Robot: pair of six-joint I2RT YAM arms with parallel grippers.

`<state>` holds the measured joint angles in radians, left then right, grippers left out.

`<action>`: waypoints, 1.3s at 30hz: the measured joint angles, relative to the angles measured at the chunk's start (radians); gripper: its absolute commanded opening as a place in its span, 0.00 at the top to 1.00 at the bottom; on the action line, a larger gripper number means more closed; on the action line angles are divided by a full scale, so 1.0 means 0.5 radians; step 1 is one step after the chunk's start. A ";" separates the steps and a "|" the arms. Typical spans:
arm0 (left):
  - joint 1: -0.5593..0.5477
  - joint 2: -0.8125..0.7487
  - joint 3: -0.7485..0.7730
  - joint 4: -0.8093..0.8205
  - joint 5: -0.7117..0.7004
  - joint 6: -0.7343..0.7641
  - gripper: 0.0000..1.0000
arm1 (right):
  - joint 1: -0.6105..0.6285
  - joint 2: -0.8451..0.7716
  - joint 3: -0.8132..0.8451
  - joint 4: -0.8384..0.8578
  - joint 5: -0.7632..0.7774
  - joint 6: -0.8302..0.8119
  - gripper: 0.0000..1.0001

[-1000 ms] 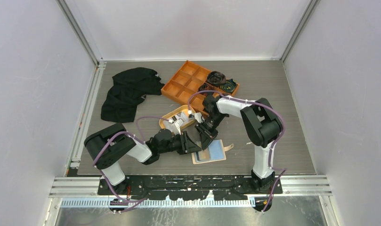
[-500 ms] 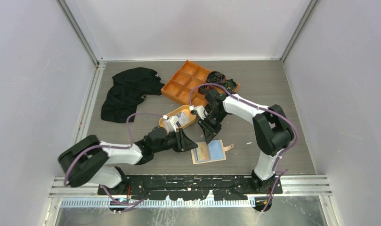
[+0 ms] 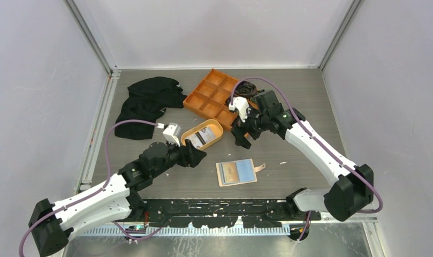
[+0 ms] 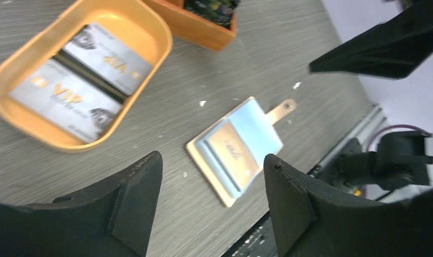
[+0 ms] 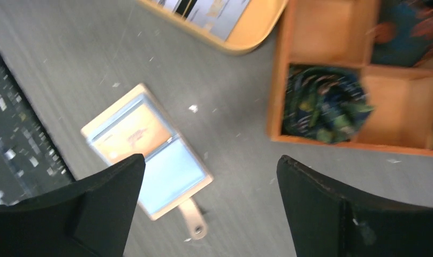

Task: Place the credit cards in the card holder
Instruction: Insert the credit card into the card holder, then pick up the credit card from the storage box.

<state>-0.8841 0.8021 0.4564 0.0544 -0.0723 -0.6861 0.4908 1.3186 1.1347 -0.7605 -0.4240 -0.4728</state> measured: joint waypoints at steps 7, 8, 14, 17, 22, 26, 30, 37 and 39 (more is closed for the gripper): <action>0.033 -0.144 0.003 -0.350 -0.231 0.135 0.26 | -0.015 0.252 0.328 0.191 -0.164 0.224 0.01; 0.037 -0.150 0.003 -0.381 -0.253 0.139 0.26 | -0.018 0.329 0.388 0.224 -0.247 0.289 0.01; 0.073 -0.172 0.002 -0.481 -0.330 0.134 0.26 | -0.003 0.727 0.571 0.350 -0.575 0.673 0.00; 0.111 -0.180 -0.017 -0.468 -0.343 0.118 0.26 | 0.022 0.875 0.626 0.354 -0.613 0.759 0.01; 0.293 -0.184 -0.131 -0.382 -0.246 0.027 0.27 | 0.105 1.059 0.726 0.353 -0.615 0.856 0.05; 0.515 -0.146 -0.219 -0.253 -0.067 -0.073 0.28 | 0.186 1.213 0.843 0.354 -0.583 0.912 0.11; 0.730 -0.027 -0.272 -0.103 0.143 -0.175 0.31 | 0.271 1.382 0.951 0.349 -0.471 0.974 0.16; 0.859 0.163 -0.285 0.056 0.338 -0.253 0.34 | 0.365 1.575 1.076 0.273 -0.120 1.011 0.21; 0.874 0.221 -0.285 0.111 0.369 -0.256 0.35 | 0.375 1.596 1.092 0.262 -0.005 1.014 0.21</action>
<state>-0.4469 0.9127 0.3138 0.1101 0.1123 -0.8139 0.6785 2.1166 1.6806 -0.6292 -0.4267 0.0341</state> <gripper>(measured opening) 0.663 0.788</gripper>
